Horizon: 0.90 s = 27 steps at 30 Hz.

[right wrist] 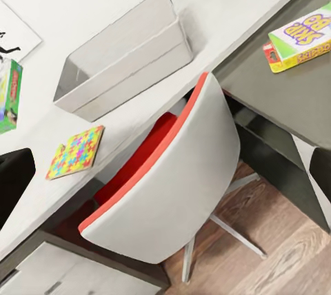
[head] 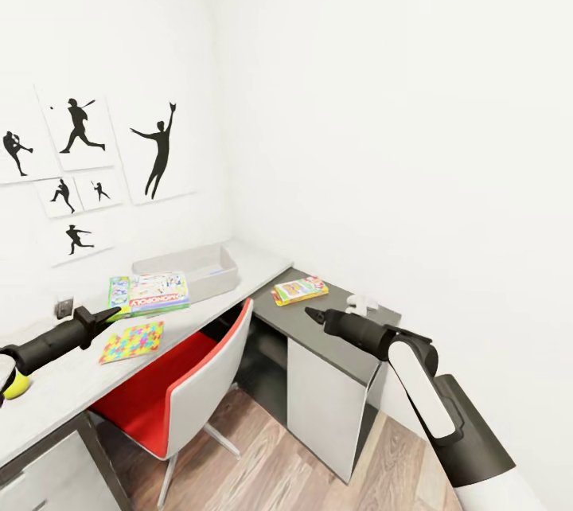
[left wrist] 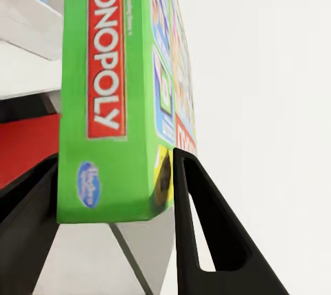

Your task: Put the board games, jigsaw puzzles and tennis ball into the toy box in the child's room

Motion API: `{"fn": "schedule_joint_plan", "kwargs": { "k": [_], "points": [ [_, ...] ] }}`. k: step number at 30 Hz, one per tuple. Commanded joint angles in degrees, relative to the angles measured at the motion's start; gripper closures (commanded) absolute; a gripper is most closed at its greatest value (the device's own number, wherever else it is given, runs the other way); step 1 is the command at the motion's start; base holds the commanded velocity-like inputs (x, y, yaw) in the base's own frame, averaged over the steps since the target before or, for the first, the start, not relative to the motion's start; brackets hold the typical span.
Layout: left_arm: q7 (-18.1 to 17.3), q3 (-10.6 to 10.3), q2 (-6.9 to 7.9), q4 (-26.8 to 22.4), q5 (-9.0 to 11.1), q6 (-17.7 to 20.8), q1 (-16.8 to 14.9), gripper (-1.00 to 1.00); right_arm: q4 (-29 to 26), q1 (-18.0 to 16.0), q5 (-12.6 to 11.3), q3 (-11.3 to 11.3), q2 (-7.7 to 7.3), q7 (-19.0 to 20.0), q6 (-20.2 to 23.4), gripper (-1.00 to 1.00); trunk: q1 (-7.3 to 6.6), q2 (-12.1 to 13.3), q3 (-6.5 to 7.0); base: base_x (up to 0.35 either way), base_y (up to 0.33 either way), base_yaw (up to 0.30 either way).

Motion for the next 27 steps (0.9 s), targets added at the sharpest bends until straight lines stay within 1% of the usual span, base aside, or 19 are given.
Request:
{"fn": "schedule_joint_plan", "kwargs": {
  "k": [1,4,5,7,11,13,14,15,16,17,18,19,23,27],
  "points": [
    [0.6,-0.3,-0.32,0.1,0.6,0.3,-0.1,1.00,-0.1,0.0,-0.5,0.1,-0.03,-0.4,0.1,-1.00,0.05,0.0,-0.02,0.262,-0.195,0.057],
    [0.7,-0.9,-0.50,0.1,0.6,0.2,-0.1,1.00,-0.1,0.0,-0.5,0.7,0.03,-0.4,0.1,-1.00,0.05,0.0,-0.02,0.244,-0.223,0.025],
    [0.5,-1.0,-0.51,0.1,0.7,0.3,-0.1,1.00,-0.1,0.0,-0.4,1.7,0.04,-0.4,0.0,-1.00,0.05,0.0,-0.02,0.191,-0.185,0.008],
    [0.3,-1.1,-0.51,0.1,0.7,0.3,-0.1,1.00,-0.1,0.0,-0.4,2.7,0.04,-0.4,-0.1,-1.00,0.05,0.0,-0.02,0.136,-0.101,0.004],
    [-0.3,-0.8,-0.26,-0.2,1.3,0.7,-0.1,1.00,-0.1,0.0,-0.3,3.2,0.03,-0.4,-0.2,-1.00,0.05,0.0,-0.02,0.042,-0.029,0.001],
    [-2.2,-0.7,-0.08,-0.3,1.4,1.5,0.0,1.00,-0.1,0.0,-0.3,3.3,-0.01,-0.4,-0.2,-1.00,0.05,0.0,-0.02,0.010,-0.007,0.000],
    [-3.7,-0.7,-0.02,-0.3,1.3,2.0,0.0,1.00,-0.1,0.0,-0.3,3.3,-0.02,-0.4,-0.2,-1.00,0.05,0.0,-0.02,0.005,-0.003,0.000],
    [-6.3,-0.7,0.06,-0.3,1.3,2.6,0.0,1.00,-0.1,0.0,-0.3,3.2,-0.06,-0.3,-0.2,-1.00,0.05,0.0,-0.02,0.003,-0.002,0.000],
    [-8.1,-0.7,0.12,-0.3,1.2,3.2,0.0,1.00,-0.1,0.0,-0.3,3.2,-0.09,-0.3,-0.2,-1.00,0.05,0.0,-0.02,0.002,-0.001,0.000],
    [-9.7,-0.6,0.27,-0.4,1.1,3.7,0.0,1.00,-0.1,0.0,-0.3,3.2,-0.12,-0.3,-0.2,-1.00,0.05,0.0,-0.02,0.001,-0.001,0.000],
    [-10.3,-0.6,0.38,-0.3,1.0,4.0,0.0,1.00,-0.2,0.0,-0.3,3.2,-0.17,-0.3,-0.2,-1.00,0.05,0.0,-0.02,0.000,0.000,0.000],
    [-11.9,-0.6,0.74,-0.3,0.9,4.7,0.0,1.00,-0.2,0.0,-0.4,3.2,-0.35,-0.3,-0.1,-1.00,0.05,0.0,-0.02,0.035,0.000,0.000],
    [-13.6,-0.7,1.75,-0.3,0.7,5.9,0.0,1.00,-0.4,0.0,-0.4,3.4,-0.27,-0.3,-0.1,-1.00,0.05,0.0,-0.02,0.125,0.000,0.000],
    [-14.0,-0.6,2.12,-0.2,1.1,6.3,0.1,1.00,-1.7,0.0,-0.4,3.6,-0.25,-0.4,0.0,-1.00,0.05,0.0,-0.02,0.276,0.000,0.000]
  ]
}}
